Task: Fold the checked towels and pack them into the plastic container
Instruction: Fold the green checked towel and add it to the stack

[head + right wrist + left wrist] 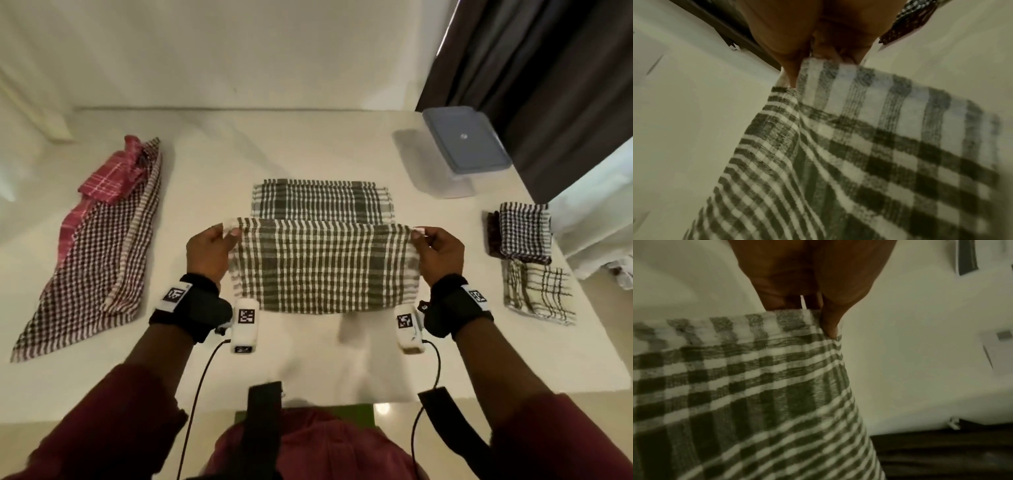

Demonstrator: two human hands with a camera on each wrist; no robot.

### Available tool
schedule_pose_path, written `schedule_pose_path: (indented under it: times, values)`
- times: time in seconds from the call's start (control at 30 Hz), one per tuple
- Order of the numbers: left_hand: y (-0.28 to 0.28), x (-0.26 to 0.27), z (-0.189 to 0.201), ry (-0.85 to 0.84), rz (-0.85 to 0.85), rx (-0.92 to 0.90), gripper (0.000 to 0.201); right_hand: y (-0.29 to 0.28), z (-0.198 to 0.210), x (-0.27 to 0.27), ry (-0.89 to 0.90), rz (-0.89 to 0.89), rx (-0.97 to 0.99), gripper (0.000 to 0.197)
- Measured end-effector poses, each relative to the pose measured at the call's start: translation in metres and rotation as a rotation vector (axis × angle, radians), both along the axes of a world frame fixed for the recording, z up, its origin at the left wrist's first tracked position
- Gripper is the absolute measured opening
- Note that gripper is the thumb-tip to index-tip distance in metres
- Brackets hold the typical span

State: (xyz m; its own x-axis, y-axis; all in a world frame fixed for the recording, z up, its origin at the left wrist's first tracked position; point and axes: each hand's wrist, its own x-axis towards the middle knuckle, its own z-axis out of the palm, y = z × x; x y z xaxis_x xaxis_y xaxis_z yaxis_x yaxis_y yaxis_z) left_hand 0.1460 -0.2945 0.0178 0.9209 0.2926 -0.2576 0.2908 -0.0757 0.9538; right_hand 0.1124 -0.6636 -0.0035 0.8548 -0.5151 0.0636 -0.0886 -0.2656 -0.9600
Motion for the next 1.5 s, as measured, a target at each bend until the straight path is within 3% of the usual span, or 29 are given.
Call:
schedule_pose_path:
  times: [0.07,0.23,0.77,0.83,0.9,0.97,1.03,1.1,1.2,1.3,1.4,1.5]
  values:
    - [-0.006,0.026,0.003,-0.026,-0.052,0.155,0.039,-0.004,0.002,0.019,0.021,-0.018,-0.031,0.018]
    - [-0.017,0.072,0.006,-0.041,-0.123,0.307,0.036,-0.010,0.005,0.059,0.106,-0.044,-0.104,0.006]
    - [-0.021,0.207,-0.040,0.026,-0.116,0.369,0.032,-0.016,-0.032,0.199,0.281,-0.006,-0.246,0.005]
    - [-0.024,0.215,-0.048,0.023,-0.115,0.392,0.035,-0.017,-0.039,0.208,0.302,-0.013,-0.264,0.012]
    - [-0.027,0.220,-0.054,0.064,-0.149,0.456,0.052,-0.012,-0.045,0.213,0.396,0.010,-0.278,0.032]
    - [-0.028,0.215,-0.057,0.063,-0.266,0.691,0.078,-0.001,-0.048,0.207,0.544,0.103,-0.438,0.062]
    - [-0.026,0.198,-0.056,-0.037,-0.451,0.914,0.087,0.023,-0.044,0.188,0.616,0.263,-0.654,0.080]
    - [-0.027,0.167,-0.054,-0.077,-0.712,0.929,0.095,0.058,-0.036,0.162,0.607,0.484,-0.740,0.098]
    - [-0.024,0.116,-0.063,0.067,-1.138,1.116,0.147,0.123,-0.037,0.135,0.660,0.891,-0.852,0.119]
    - [-0.010,0.082,-0.087,0.223,-1.326,1.294,0.159,0.176,-0.054,0.115,0.685,1.118,-0.895,0.120]
    - [0.010,0.065,-0.084,0.310,-1.310,1.327,0.159,0.195,-0.065,0.089,0.650,1.116,-0.938,0.109]
    - [0.031,0.046,-0.074,0.370,-1.256,1.302,0.155,0.175,-0.065,0.059,0.632,1.120,-0.961,0.096]
